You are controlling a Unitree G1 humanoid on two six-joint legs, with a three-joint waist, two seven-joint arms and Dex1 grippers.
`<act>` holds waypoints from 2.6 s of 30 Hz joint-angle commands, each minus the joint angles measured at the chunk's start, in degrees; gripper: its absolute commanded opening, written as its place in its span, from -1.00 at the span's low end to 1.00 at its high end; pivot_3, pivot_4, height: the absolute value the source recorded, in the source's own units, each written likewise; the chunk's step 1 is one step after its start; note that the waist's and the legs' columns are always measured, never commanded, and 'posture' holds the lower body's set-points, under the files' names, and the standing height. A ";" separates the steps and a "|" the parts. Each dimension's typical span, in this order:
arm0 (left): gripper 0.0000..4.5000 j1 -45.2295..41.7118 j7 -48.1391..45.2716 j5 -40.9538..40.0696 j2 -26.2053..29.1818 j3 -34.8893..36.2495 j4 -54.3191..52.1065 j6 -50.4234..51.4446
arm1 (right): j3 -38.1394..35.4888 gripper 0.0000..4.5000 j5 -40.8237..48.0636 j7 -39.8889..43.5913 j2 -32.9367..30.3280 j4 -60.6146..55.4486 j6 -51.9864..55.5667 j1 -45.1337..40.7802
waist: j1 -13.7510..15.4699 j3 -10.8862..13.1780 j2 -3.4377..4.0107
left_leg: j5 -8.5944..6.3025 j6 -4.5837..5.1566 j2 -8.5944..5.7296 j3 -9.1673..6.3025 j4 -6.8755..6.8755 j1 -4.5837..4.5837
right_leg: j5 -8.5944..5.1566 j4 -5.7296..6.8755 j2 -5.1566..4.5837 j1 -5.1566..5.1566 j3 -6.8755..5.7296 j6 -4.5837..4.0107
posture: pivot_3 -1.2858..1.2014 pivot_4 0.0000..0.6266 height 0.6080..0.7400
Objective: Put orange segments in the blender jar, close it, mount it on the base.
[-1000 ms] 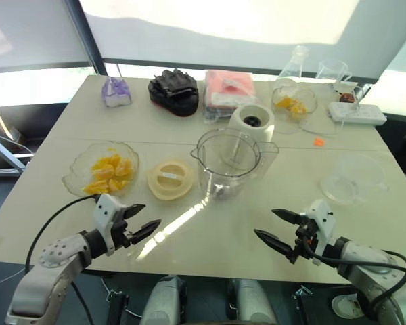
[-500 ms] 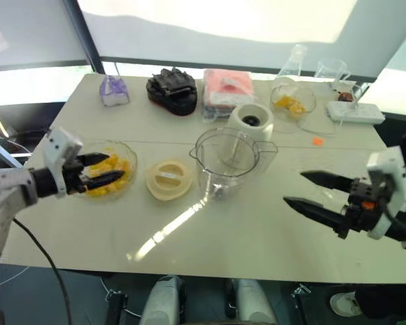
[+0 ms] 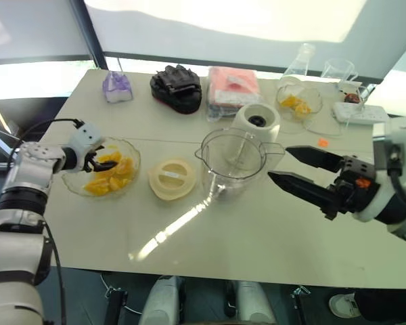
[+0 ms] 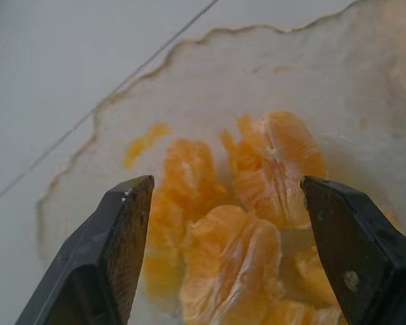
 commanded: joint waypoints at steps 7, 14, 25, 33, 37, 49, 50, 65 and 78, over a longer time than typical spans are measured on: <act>0.60 -5.83 -0.17 4.92 -3.24 -1.25 7.58 -0.49 | -0.41 0.93 1.08 -3.30 1.07 -4.70 -4.21 3.49 | 0.65 0.02 -0.12 | 0.01 0.00 0.01 -0.06 0.05 0.01 | 0.00 0.05 0.00 0.01 -0.02 -0.01 | 0.03 -0.52 1.00; 0.60 -7.94 1.57 8.34 -5.72 -2.60 12.68 -3.06 | -1.18 0.93 2.45 -3.15 -0.77 -6.95 -4.89 6.01 | 0.64 0.01 -0.14 | 0.01 0.01 0.02 -0.10 0.21 -0.01 | 0.00 0.08 -0.01 0.05 -0.01 -0.02 | 0.03 -0.52 1.00; 0.60 -10.84 7.19 8.94 -9.95 -0.55 18.28 1.08 | 2.05 0.93 -0.02 -5.27 -0.51 -8.36 -7.21 6.78 | 0.62 0.00 -0.16 | -0.01 0.03 0.04 -0.16 0.58 -0.08 | 0.01 0.13 0.00 0.16 -0.02 -0.01 | 0.03 -0.52 1.00; -0.22 -10.78 8.07 8.86 -10.05 0.12 18.95 1.61 | 3.58 0.96 -1.93 -5.59 -0.39 -8.10 -8.37 6.86 | 0.61 -0.01 -0.17 | -0.01 0.04 0.06 -0.16 0.68 -0.07 | 0.02 0.18 -0.01 0.18 -0.02 -0.02 | 0.03 -0.52 1.00; -0.65 -10.48 6.42 7.18 -9.59 1.88 18.03 1.79 | 4.86 0.96 -3.20 -5.59 0.03 -8.20 -8.71 6.67 | 0.61 -0.01 -0.17 | -0.02 0.05 0.06 -0.15 0.68 -0.08 | 0.02 0.18 -0.01 0.18 -0.02 -0.01 | 0.03 -0.52 1.00; -0.65 -13.82 -21.03 -4.12 6.85 10.60 3.69 6.02 | 6.35 0.96 -6.08 -3.23 1.82 -6.83 -9.16 8.02 | 0.04 0.11 -0.49 | -0.03 0.06 0.13 -0.14 0.69 -0.14 | 0.03 0.20 0.07 0.09 -0.03 -0.04 | 0.03 -0.52 1.00; -0.65 -14.46 -23.43 -5.09 7.69 10.81 2.24 6.56 | 6.50 0.96 -6.51 -2.60 1.92 -6.52 -9.04 8.29 | 0.19 0.11 -0.48 | -0.03 0.06 0.13 -0.15 0.69 -0.14 | 0.02 0.20 0.07 0.10 -0.03 -0.05 | 0.03 -0.52 1.00; -0.65 -32.85 -32.62 -11.90 -15.62 6.28 -5.60 12.20 | 1.21 0.96 -16.64 4.69 5.16 -2.02 -9.14 17.05 | 1.00 0.05 -0.49 | -0.09 0.20 -0.15 -0.16 0.92 -0.11 | 0.00 0.12 0.06 0.39 -0.01 -0.02 | 0.03 -0.52 1.00; -0.65 -32.41 -34.24 -7.24 -28.18 -4.49 -5.46 12.32 | 1.15 0.96 -20.19 -0.88 12.85 -7.25 -10.99 21.98 | 0.47 0.07 -0.42 | -0.10 0.20 0.03 -0.34 0.85 -0.09 | 0.00 0.21 0.39 0.25 0.07 -0.06 | 0.03 -0.52 1.00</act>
